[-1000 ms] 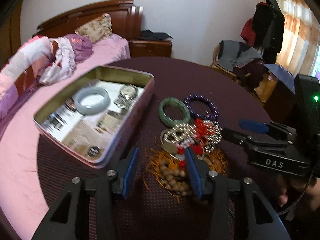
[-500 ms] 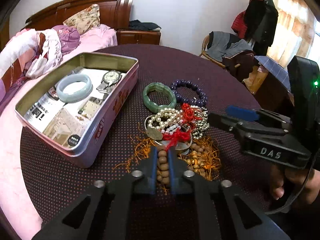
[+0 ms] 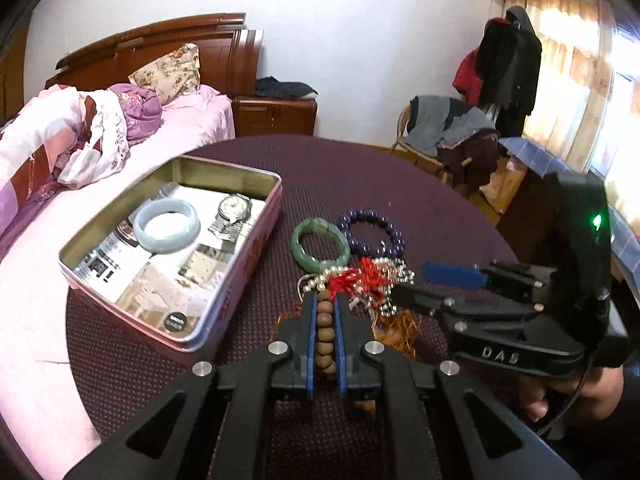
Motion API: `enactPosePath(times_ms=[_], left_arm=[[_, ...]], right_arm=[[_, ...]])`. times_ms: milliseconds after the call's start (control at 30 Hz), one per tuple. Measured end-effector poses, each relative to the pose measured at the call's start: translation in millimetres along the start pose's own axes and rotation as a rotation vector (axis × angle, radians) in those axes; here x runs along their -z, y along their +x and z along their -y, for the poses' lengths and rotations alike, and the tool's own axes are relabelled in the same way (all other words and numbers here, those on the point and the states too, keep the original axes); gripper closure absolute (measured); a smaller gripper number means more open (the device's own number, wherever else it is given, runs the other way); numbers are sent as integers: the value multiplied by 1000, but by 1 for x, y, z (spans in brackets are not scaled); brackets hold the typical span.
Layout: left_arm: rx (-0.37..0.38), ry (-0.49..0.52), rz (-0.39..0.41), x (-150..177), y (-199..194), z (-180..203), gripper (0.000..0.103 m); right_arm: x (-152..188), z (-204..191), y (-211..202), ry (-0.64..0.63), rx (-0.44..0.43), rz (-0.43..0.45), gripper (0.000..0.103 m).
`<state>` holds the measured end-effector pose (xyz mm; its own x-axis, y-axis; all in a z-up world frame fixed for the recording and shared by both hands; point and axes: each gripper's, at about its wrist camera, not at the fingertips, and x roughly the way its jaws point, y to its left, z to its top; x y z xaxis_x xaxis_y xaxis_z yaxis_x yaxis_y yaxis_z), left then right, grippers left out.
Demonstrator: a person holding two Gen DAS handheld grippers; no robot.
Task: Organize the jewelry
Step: 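Grasp the wooden bead string with the left gripper while the right gripper grasps a red tassel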
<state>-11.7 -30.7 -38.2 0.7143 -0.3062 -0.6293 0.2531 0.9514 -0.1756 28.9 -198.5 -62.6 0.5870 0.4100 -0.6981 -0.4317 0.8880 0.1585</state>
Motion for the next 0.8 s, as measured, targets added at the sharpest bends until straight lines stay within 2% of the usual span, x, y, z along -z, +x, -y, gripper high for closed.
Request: enactPosePath(times_ms=[67, 167, 267, 333, 467, 567, 600, 633, 800], left_arm=[[-2, 3, -6, -1, 3, -2, 96], [-11, -1, -31, 2, 12, -4, 96], [-24, 8, -72, 6, 21, -4, 96], [-70, 13, -105, 10, 26, -5, 96], [-59, -8, -111, 12, 24, -8, 92], [-78, -20, -117, 14, 22, -11, 67], [-84, -24, -106, 14, 20, -11, 51], [-86, -27, -87, 14, 16, -12, 41], [-93, -50, -73, 17, 8, -20, 39]], right_arm=[[0, 0, 1, 5, -7, -1, 51], [-2, -3, 0, 12, -65, 4, 51], [-6, -16, 3, -27, -105, 7, 51], [-8, -24, 6, -50, -89, 2, 51], [-9, -28, 12, -63, -79, -7, 51], [-9, -28, 17, -64, -87, -21, 51], [-8, -29, 16, -66, -88, -22, 51], [-8, -31, 17, -69, -95, -25, 51], [-8, -40, 22, -85, -124, -41, 51]])
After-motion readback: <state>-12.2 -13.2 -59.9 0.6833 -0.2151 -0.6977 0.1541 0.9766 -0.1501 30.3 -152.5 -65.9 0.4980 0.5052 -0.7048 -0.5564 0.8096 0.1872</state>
